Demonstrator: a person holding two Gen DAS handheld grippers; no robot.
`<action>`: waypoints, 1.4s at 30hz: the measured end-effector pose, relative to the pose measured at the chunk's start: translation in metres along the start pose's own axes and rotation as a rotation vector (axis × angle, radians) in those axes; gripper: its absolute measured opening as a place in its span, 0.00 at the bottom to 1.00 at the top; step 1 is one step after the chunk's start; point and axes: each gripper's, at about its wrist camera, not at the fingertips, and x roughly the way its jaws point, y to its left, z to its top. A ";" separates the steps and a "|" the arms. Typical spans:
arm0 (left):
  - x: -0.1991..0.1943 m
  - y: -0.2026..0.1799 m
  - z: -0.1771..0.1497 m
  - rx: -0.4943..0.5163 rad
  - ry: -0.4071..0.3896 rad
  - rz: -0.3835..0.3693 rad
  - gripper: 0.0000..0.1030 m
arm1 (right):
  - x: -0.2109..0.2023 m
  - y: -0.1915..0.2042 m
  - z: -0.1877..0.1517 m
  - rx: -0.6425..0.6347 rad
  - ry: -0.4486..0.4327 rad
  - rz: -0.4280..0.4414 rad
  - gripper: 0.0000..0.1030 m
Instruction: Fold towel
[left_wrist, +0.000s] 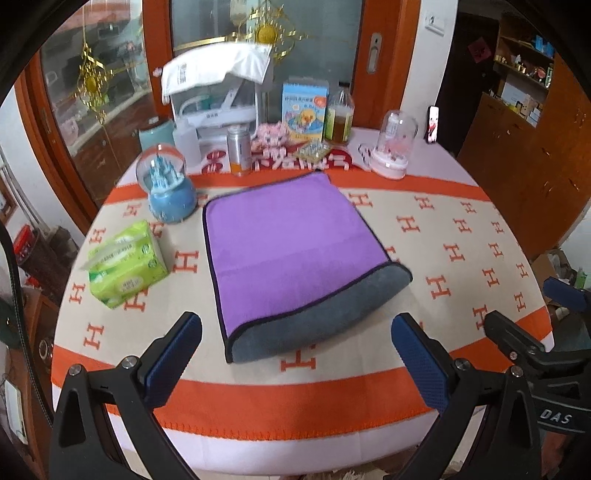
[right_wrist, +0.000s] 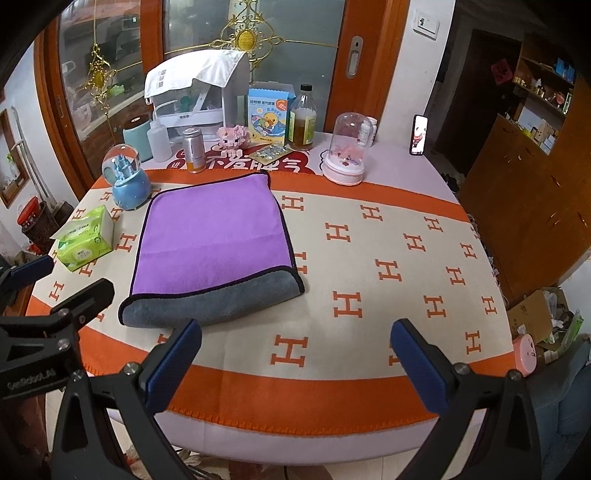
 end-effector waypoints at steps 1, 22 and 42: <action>0.004 0.002 -0.001 -0.007 0.017 -0.007 0.99 | 0.001 0.001 -0.001 -0.002 0.005 0.004 0.99; 0.092 0.082 -0.027 -0.257 0.213 0.041 0.97 | 0.101 -0.006 0.038 -0.249 0.099 0.188 0.88; 0.158 0.084 -0.018 -0.133 0.331 -0.146 0.59 | 0.235 -0.013 0.060 -0.432 0.372 0.542 0.50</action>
